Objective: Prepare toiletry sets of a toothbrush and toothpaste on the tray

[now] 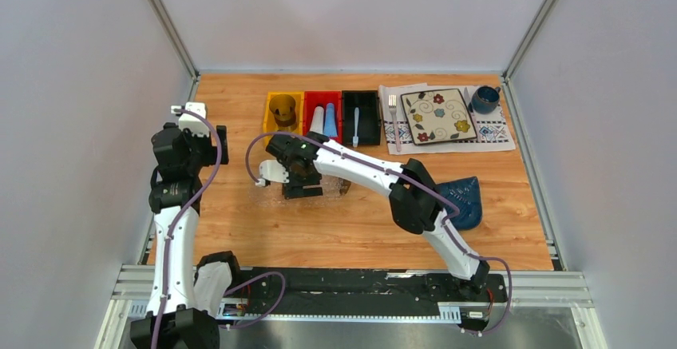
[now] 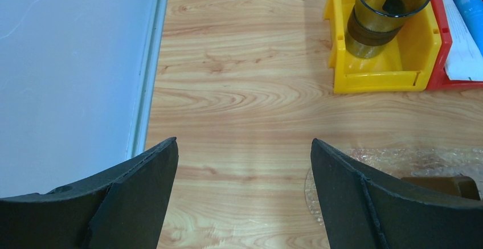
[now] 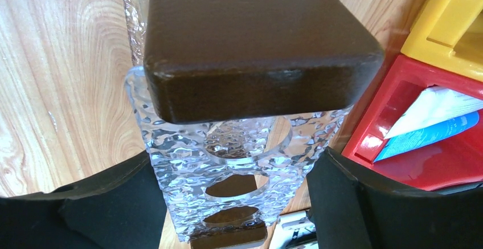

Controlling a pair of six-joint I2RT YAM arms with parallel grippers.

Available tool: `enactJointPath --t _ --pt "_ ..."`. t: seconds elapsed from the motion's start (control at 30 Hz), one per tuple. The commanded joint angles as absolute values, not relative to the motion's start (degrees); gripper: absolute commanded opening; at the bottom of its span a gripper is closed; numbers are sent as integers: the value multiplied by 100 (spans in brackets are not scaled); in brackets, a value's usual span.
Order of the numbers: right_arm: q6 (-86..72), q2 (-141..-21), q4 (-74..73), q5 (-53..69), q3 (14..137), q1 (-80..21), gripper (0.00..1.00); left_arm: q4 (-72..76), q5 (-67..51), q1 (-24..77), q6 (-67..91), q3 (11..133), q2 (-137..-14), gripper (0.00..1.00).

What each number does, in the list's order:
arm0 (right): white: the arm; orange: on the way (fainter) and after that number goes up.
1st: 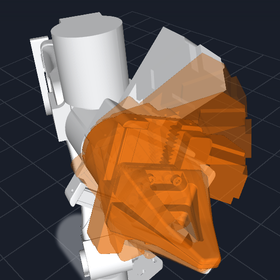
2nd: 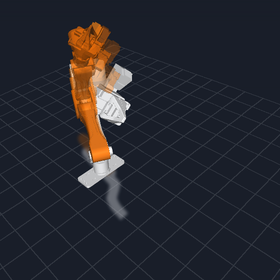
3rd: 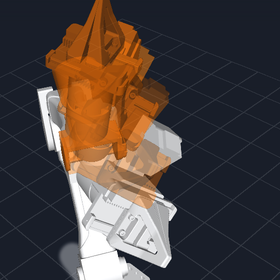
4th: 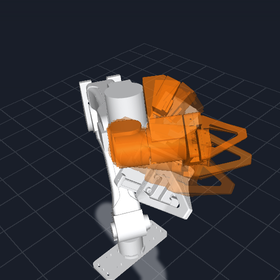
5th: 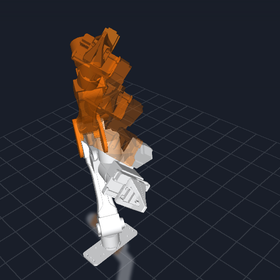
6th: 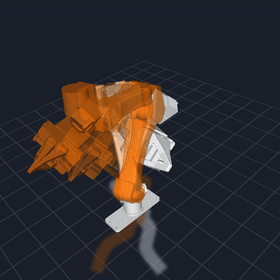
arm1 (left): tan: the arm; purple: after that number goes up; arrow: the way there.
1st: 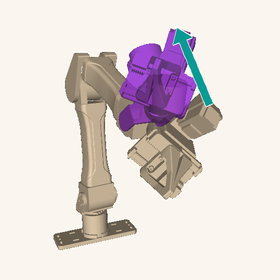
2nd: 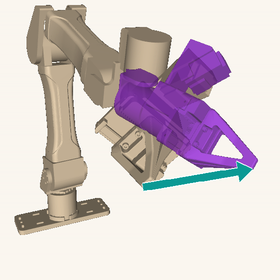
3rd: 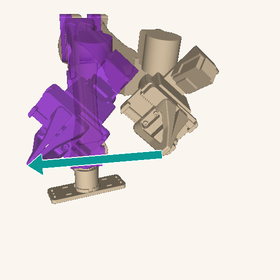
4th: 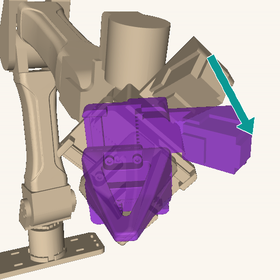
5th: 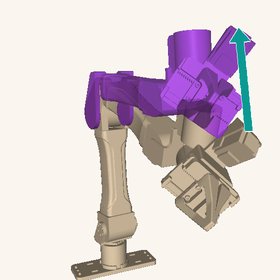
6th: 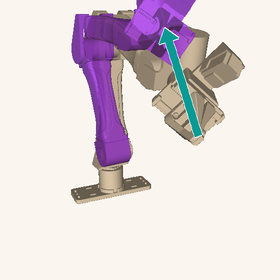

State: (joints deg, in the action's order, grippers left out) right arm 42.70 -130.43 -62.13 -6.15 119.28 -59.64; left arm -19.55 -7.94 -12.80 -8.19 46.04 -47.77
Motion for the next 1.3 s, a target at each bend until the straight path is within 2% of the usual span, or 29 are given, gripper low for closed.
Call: enactJointPath --t 0.0,0.47,0.7,0.77,0.87,1.27 --pt "4421 -13280 -6670 -1054 12550 -6021 44 -1837 -932 -1345 -967 4535 -4676 94" --pt "4140 -13737 -6943 -1195 13087 -6029 48 -1758 -1090 -1354 -949 4447 -4685 93" --pt "4008 -13737 -6882 -1187 13201 -6029 57 -1740 -1125 -1354 -984 4386 -4641 93" --pt "3973 -13720 -6882 -1195 13228 -6029 66 -1731 -1151 -1362 -984 4386 -4632 93" --pt "3929 -13694 -6873 -1160 13228 -6029 72 -1723 -1186 -1354 -993 4351 -4606 93" --pt "3858 -13720 -6820 -1134 13227 -6029 79 -1644 -1266 -1354 -1002 4280 -4562 93"
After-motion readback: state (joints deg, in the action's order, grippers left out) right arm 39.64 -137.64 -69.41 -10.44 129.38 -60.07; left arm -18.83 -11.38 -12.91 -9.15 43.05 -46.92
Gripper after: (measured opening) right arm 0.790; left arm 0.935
